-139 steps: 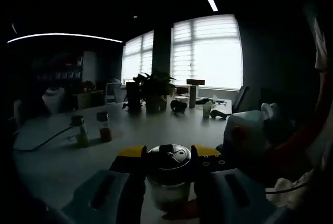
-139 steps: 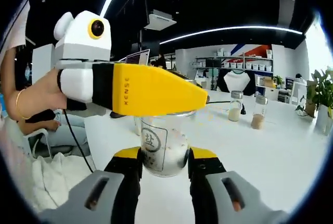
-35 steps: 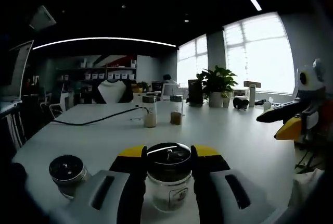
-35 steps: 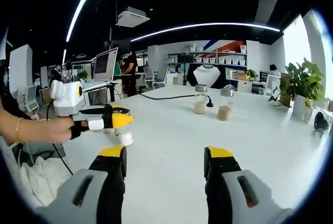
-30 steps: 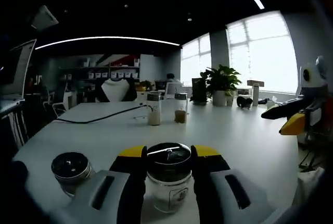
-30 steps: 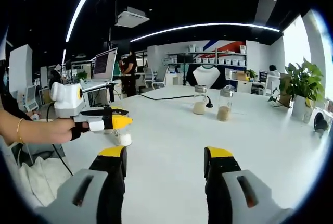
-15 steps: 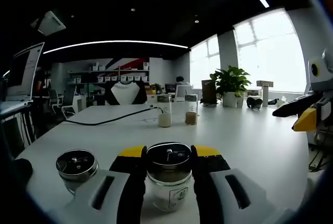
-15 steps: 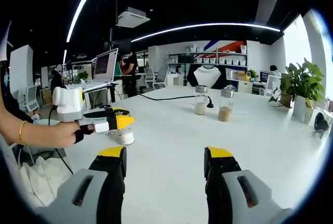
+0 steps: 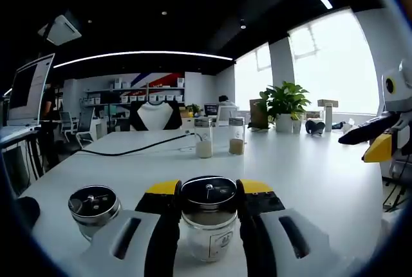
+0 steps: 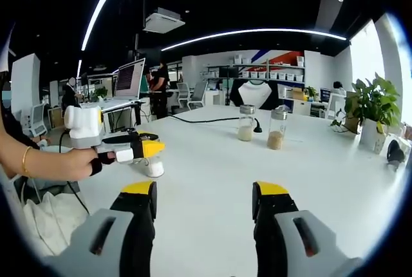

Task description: Rotate the seasoning bottle until the label or dispensing opening points toward the visible target arrow and the bottle remains upright within the marked orientation range

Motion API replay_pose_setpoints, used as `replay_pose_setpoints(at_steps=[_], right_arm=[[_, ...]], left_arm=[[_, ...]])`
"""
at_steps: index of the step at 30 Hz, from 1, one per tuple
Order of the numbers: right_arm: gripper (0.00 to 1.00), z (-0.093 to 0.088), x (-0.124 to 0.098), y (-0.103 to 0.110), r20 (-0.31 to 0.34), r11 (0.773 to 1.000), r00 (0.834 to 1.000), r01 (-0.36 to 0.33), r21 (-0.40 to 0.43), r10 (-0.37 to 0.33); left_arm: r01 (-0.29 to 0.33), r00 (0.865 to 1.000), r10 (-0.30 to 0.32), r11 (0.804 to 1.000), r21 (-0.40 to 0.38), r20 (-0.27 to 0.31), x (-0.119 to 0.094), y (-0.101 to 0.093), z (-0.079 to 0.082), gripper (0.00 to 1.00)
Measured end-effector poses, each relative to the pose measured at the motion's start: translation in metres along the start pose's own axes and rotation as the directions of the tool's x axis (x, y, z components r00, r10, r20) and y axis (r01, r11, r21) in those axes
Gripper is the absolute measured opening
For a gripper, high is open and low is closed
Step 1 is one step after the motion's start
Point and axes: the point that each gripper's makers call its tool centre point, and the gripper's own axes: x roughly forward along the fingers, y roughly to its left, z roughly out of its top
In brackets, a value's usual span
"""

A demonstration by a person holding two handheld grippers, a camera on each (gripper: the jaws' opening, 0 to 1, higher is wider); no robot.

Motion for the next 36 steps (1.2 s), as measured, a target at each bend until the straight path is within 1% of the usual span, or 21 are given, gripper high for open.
replay_pose_setpoints(at_steps=[8,11,14,17,21,24,26,29,32,36], right_arm=[[0.61,0.0,0.001,-0.001,0.001,1.0,1.0,0.003,0.009,-0.003],[0.61,-0.001,0.0,-0.001,-0.002,1.0,1.0,0.004,0.007,-0.004],[0.61,-0.002,-0.002,-0.002,-0.005,1.0,1.0,0.003,0.008,-0.003],[0.61,-0.004,-0.003,-0.004,-0.008,1.0,1.0,0.007,0.016,-0.007],[0.62,-0.004,-0.006,-0.006,-0.008,1.0,1.0,0.01,0.015,-0.01],[0.65,-0.004,-0.007,-0.007,-0.012,1.0,1.0,0.008,0.01,-0.008],[0.65,-0.004,-0.008,-0.008,-0.012,1.0,1.0,0.009,0.007,-0.009],[0.66,-0.003,-0.01,-0.01,-0.008,1.0,1.0,0.011,0.006,-0.011],[0.66,-0.002,-0.01,-0.01,-0.008,1.0,1.0,0.01,0.005,-0.01],[0.66,0.0,-0.012,-0.01,-0.002,1.0,1.0,0.008,0.006,-0.008]], left_arm=[[0.007,1.0,-0.007,1.0,-0.01,-0.011,0.001,-0.002,-0.001,0.36],[0.005,1.0,-0.005,1.0,0.003,-0.008,0.001,-0.004,0.002,0.39],[-0.003,1.0,0.003,1.0,0.017,0.008,-0.001,-0.005,0.008,0.4],[-0.002,1.0,0.001,1.0,0.029,0.016,-0.004,-0.008,0.016,0.44],[0.019,0.999,-0.02,0.999,0.043,0.039,-0.008,-0.014,0.032,0.56],[0.031,0.999,-0.033,0.998,0.055,0.028,-0.011,-0.02,0.041,0.66],[0.049,0.998,-0.052,0.996,0.073,0.038,-0.013,-0.025,0.048,0.71],[0.063,0.997,-0.067,0.994,0.088,0.049,-0.017,-0.031,0.056,0.73],[0.069,0.996,-0.074,0.992,0.109,0.05,-0.019,-0.033,0.06,0.75],[0.082,0.995,-0.087,0.991,0.108,0.042,-0.023,-0.034,0.062,0.78]])
